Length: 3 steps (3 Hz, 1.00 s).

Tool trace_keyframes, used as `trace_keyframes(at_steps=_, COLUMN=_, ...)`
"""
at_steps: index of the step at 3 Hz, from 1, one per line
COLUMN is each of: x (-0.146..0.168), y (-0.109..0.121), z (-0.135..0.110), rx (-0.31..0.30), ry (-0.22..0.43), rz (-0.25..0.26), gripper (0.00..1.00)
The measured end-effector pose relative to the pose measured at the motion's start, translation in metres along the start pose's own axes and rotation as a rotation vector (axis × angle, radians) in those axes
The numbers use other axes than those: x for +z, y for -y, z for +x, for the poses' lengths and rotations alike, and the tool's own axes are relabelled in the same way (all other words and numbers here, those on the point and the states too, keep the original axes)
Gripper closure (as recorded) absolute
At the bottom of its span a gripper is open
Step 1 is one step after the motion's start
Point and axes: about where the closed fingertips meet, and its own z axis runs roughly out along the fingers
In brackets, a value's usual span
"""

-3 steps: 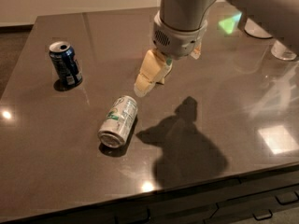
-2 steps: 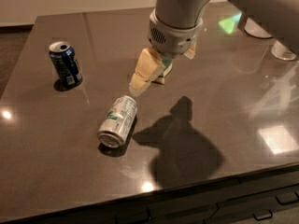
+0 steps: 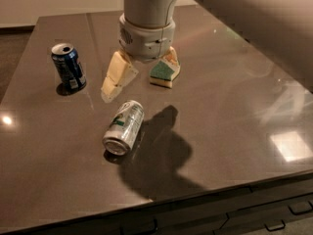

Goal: Place 7up can upright

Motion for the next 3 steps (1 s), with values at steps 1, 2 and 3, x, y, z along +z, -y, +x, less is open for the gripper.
trace_keyframes(at_steps=1, x=0.011, y=-0.005, z=0.001, rx=0.126, ry=-0.031, rz=0.005, gripper=0.00)
trace_keyframes(at_steps=2, x=0.023, y=-0.009, z=0.003, rx=0.273, ry=-0.054, rz=0.008, gripper=0.00)
trace_keyframes(at_steps=3, x=0.035, y=-0.014, z=0.005, rx=0.375, ry=-0.077, rz=0.004, gripper=0.00)
